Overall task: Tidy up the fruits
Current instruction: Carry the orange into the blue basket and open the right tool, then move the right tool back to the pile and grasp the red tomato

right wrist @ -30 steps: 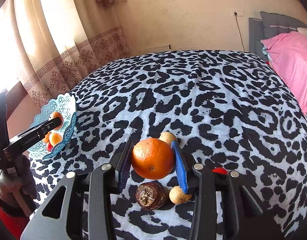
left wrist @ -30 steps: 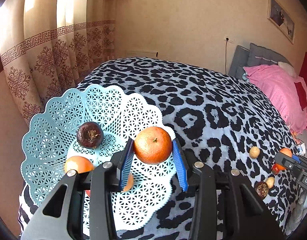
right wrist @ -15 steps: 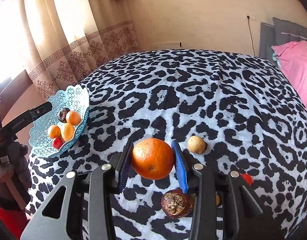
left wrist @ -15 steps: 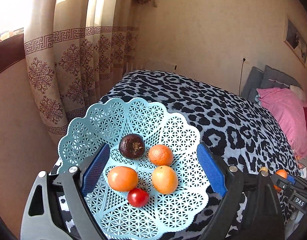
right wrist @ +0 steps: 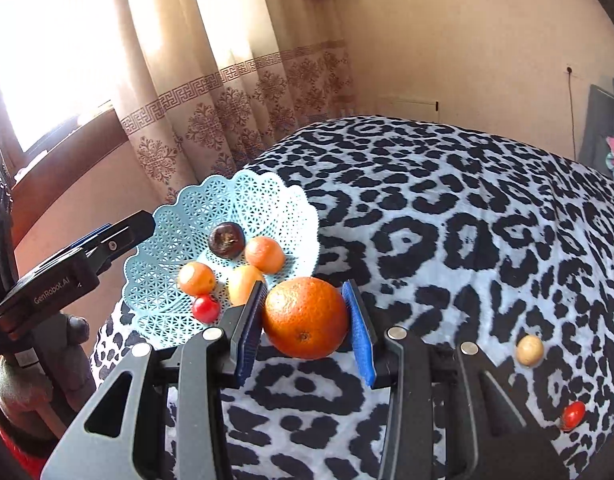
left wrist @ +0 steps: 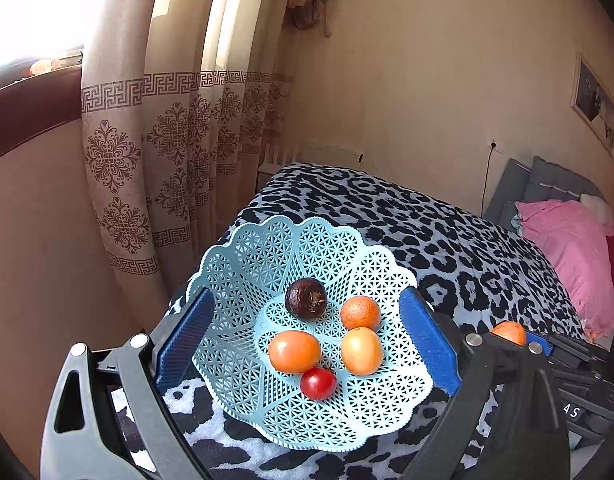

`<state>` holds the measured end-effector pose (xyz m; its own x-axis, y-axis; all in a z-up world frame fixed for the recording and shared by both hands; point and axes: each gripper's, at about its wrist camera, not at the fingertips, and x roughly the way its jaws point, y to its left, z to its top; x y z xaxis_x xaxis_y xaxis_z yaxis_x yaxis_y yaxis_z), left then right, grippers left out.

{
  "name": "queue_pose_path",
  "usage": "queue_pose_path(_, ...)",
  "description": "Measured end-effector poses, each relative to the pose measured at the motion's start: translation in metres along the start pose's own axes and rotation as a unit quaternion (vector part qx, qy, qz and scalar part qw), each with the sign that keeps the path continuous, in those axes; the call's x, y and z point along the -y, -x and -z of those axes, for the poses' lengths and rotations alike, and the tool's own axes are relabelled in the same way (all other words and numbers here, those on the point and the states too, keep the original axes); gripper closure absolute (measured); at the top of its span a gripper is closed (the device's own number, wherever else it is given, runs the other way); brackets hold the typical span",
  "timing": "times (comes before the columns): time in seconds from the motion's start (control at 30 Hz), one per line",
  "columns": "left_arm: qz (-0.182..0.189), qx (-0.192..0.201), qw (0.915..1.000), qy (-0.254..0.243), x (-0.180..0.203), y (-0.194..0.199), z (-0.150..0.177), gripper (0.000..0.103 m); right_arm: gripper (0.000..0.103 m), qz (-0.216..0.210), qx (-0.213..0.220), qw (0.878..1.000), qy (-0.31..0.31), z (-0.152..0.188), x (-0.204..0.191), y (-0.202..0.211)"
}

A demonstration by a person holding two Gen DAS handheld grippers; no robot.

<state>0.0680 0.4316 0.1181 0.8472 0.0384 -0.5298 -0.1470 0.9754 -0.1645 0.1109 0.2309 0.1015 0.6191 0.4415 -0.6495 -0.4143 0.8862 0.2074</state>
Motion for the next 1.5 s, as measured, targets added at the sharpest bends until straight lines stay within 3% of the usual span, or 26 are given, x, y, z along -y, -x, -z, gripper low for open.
queue_pose_path(0.23,-0.014,0.004,0.9997,0.02,-0.021,0.008,0.001,0.008,0.063,-0.041,-0.024,0.999,0.02,-0.005,-0.039,-0.03)
queue_pose_path(0.47,-0.016,-0.005,0.9989,0.043,-0.031,0.005,0.004,0.004,0.062,-0.061,-0.038,0.997,0.019,-0.004,-0.052,-0.047)
queue_pose_path(1.5,0.014,-0.01,0.9998,0.007,0.012,0.014,0.008,0.004,0.06,-0.015,-0.009,0.998,-0.052,0.032,0.025,0.012)
